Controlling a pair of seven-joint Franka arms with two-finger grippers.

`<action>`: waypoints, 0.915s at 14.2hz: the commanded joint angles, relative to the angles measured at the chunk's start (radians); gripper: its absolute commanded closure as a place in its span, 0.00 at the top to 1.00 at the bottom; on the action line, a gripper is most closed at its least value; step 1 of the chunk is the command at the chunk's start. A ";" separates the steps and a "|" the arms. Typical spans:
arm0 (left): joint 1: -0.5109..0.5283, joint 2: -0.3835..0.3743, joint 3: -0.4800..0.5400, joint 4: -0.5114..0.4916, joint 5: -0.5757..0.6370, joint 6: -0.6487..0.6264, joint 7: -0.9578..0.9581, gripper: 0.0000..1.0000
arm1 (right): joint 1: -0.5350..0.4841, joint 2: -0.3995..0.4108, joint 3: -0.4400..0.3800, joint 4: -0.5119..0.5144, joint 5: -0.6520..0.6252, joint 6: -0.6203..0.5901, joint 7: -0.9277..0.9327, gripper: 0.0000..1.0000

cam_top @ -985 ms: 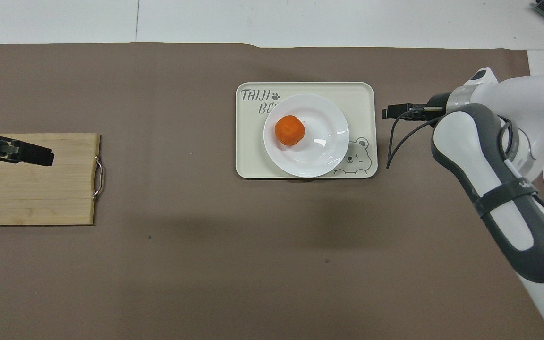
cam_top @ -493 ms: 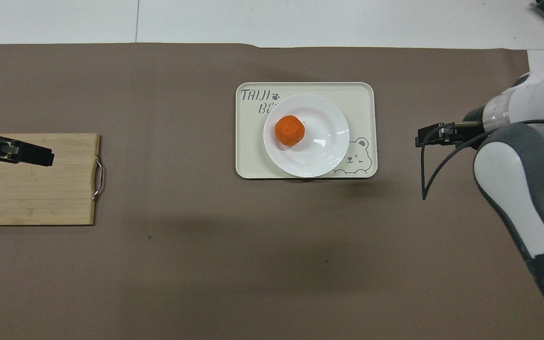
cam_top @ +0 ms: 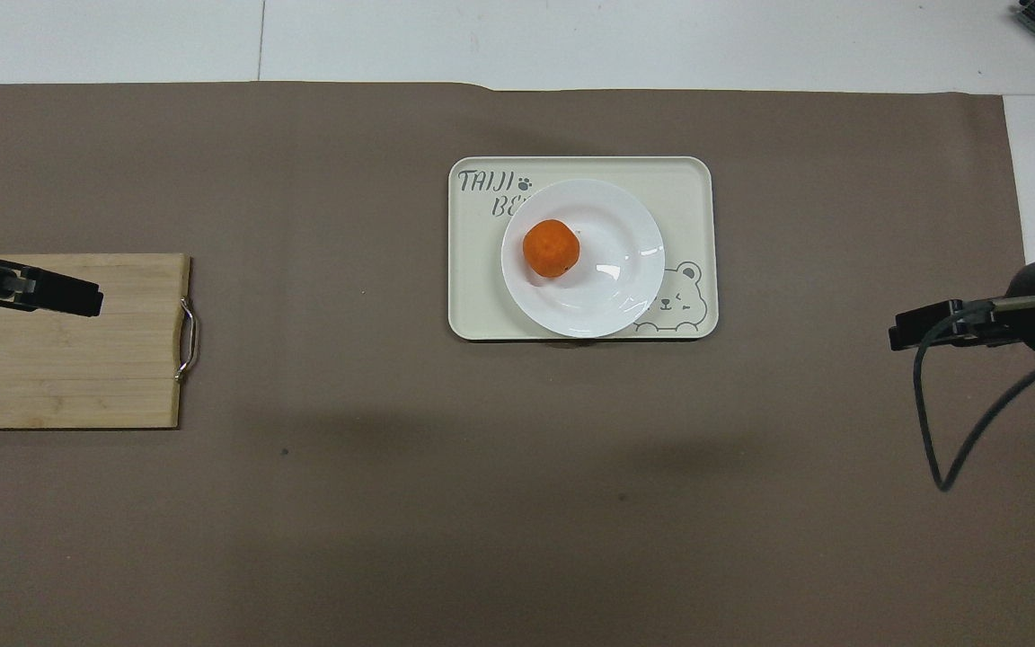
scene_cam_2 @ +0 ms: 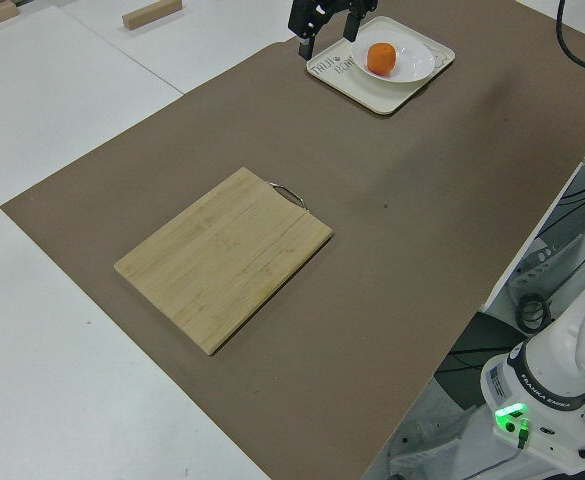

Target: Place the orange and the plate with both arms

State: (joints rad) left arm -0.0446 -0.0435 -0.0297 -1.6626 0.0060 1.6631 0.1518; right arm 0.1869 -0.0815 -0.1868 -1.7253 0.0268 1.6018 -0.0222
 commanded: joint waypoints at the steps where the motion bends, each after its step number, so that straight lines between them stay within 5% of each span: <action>1: 0.017 0.008 -0.007 0.020 -0.011 -0.017 0.017 1.00 | -0.007 0.038 0.015 0.094 -0.042 -0.065 0.013 1.00; 10: 0.015 -0.003 -0.009 0.021 -0.011 -0.014 0.017 1.00 | -0.021 0.036 0.006 0.133 -0.044 -0.102 0.008 1.00; 13: 0.015 -0.003 -0.009 0.020 -0.011 -0.016 0.018 1.00 | -0.156 0.032 0.133 0.133 -0.037 -0.089 0.005 1.00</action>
State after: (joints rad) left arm -0.0445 -0.0440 -0.0298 -1.6548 0.0061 1.6631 0.1520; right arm 0.1118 -0.0644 -0.1422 -1.6209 0.0086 1.5265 -0.0224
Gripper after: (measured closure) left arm 0.000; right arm 0.000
